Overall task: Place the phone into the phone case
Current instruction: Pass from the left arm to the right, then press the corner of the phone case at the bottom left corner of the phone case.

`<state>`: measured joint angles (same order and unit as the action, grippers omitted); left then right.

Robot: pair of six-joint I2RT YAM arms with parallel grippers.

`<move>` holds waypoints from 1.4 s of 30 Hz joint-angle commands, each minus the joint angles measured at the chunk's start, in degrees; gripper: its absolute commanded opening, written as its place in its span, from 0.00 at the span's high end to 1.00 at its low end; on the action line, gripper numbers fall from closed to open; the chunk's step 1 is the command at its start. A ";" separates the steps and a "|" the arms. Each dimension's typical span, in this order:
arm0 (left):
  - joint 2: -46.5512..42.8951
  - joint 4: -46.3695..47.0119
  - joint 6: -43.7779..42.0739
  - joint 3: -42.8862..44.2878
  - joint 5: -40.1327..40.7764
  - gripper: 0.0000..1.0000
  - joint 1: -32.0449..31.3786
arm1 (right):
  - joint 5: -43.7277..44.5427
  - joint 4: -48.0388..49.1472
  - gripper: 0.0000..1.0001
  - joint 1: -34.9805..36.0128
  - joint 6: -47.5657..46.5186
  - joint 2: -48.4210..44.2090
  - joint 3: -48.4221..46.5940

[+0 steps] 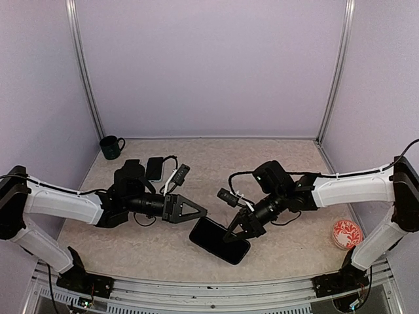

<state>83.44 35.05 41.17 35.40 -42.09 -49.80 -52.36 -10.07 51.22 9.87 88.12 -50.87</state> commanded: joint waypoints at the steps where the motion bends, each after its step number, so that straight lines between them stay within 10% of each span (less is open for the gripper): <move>1: -4.01 4.33 1.70 -2.71 3.30 0.13 1.43 | 0.57 9.65 1.00 -2.08 4.78 -4.47 2.37; 28: 1.81 14.89 7.03 -0.71 4.41 0.09 -2.49 | 18.40 56.43 1.00 -6.54 36.06 -14.41 16.50; 42: 6.72 19.73 10.75 1.52 3.51 0.25 -2.82 | 26.03 57.33 1.00 -2.37 33.54 -12.31 16.15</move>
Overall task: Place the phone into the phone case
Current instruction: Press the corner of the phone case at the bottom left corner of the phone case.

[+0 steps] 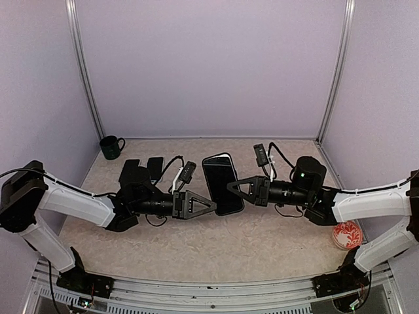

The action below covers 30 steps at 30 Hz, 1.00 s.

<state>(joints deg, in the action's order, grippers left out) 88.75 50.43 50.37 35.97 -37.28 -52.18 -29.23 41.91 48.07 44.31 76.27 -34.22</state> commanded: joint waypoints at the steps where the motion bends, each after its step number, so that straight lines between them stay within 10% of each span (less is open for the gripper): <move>1: 1.62 5.00 1.83 1.03 -1.49 0.26 -0.46 | 2.83 5.55 1.00 0.87 -0.83 -0.24 -0.57; 24: 4.97 1.96 3.36 3.63 -0.26 0.99 -1.52 | 14.31 -6.12 1.00 5.28 -12.17 -0.80 -4.14; 30: 5.67 -0.11 3.21 3.90 0.96 1.00 -1.36 | 17.32 -8.21 1.00 6.86 -15.05 -0.92 -4.74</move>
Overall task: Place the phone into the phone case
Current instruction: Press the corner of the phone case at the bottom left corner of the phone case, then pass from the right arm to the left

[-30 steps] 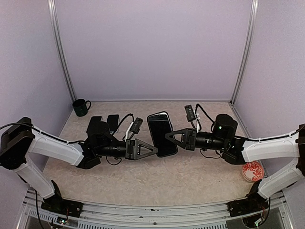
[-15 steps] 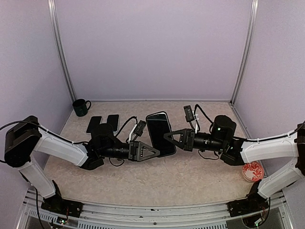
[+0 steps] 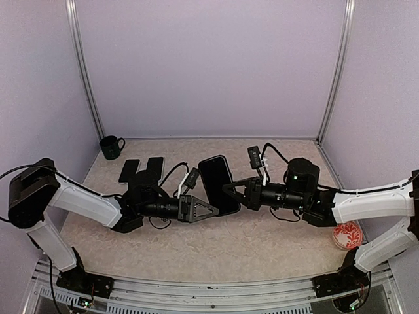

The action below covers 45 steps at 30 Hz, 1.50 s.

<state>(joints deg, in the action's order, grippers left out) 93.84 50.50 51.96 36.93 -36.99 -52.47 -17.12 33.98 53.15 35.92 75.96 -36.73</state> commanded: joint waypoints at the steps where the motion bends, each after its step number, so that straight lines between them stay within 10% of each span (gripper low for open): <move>1: 0.43 -0.14 1.51 2.71 0.90 0.94 -0.99 | 5.15 -0.19 1.00 1.79 -6.65 -0.78 -2.06; 10: -2.67 0.32 0.88 0.40 1.65 0.48 1.27 | 1.90 2.57 1.00 1.79 -4.83 -1.69 -1.06; 26: -5.92 1.07 0.42 -1.59 2.25 0.44 3.71 | -7.49 9.31 1.00 1.79 2.57 3.39 -1.40; 45: -7.21 1.63 0.08 -2.94 2.72 1.00 4.17 | -9.92 7.63 1.00 1.79 4.04 6.91 -2.98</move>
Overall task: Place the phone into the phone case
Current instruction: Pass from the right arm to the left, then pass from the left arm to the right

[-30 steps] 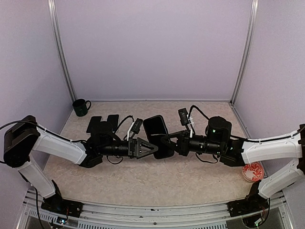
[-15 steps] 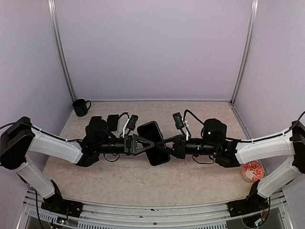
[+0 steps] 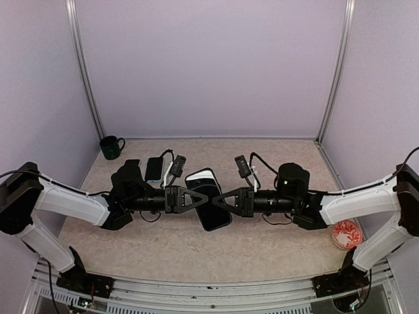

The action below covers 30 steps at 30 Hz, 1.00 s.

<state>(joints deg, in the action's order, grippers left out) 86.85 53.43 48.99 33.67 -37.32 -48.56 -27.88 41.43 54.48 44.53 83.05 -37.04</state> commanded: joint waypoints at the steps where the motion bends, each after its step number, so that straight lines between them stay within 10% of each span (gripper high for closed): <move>1: -0.20 -1.77 2.80 0.48 3.02 1.00 0.22 | 0.68 -0.72 0.94 0.41 -4.81 -0.16 -3.08; 7: -0.53 -6.03 0.34 0.87 3.37 1.00 -0.36 | 1.25 -7.90 0.73 -0.24 -6.75 -1.05 -5.70; 30: -1.90 -15.02 -6.19 2.98 -1.74 1.00 -1.19 | -19.86 -15.57 0.73 -7.89 -4.74 3.91 -11.55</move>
<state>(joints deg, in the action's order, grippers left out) 86.50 40.12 44.69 35.09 -36.53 -49.56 -38.87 21.67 47.72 38.06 85.65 -46.37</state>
